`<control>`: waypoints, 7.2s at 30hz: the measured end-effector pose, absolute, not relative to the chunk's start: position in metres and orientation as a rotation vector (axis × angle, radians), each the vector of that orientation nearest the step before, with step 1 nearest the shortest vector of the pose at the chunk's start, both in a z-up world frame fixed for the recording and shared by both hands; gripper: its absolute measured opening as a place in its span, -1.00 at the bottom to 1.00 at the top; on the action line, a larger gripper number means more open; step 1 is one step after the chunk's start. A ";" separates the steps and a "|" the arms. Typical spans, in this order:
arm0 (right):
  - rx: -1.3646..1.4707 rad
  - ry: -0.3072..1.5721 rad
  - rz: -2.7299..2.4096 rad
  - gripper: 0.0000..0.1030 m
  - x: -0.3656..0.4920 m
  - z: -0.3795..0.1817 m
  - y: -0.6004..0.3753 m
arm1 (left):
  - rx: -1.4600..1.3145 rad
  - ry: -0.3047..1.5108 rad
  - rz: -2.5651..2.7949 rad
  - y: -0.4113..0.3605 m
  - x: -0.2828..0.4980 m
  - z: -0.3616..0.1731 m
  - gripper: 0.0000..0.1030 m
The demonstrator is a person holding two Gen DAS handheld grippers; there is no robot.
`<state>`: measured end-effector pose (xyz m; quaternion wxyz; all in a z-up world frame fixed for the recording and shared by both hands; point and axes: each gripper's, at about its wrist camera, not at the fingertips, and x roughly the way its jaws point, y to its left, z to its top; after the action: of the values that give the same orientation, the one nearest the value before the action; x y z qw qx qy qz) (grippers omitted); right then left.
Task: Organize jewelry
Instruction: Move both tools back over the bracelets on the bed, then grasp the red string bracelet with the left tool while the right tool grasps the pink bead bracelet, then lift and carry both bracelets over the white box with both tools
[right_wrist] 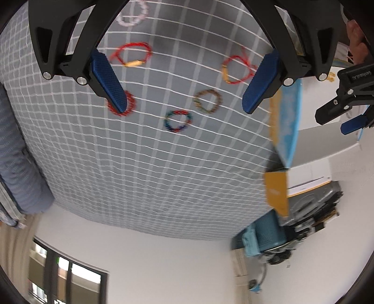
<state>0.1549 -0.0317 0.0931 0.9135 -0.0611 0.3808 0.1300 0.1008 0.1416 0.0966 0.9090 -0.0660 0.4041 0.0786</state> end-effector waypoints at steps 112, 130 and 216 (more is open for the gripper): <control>-0.019 1.017 0.134 -0.77 0.094 -0.012 -0.166 | -0.085 1.011 -0.051 0.024 0.136 -0.009 -0.85; -0.024 0.930 0.102 -0.77 0.106 0.017 -0.160 | -0.066 0.963 -0.090 0.021 0.119 0.022 -0.85; -0.215 0.742 0.607 -0.77 0.127 0.106 0.174 | -0.267 0.825 0.418 0.301 0.022 0.108 -0.84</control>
<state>0.1275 0.1738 0.1064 0.8818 -0.1035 0.3563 0.2913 0.0217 0.3010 0.1084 0.8863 -0.1285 0.3970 0.2011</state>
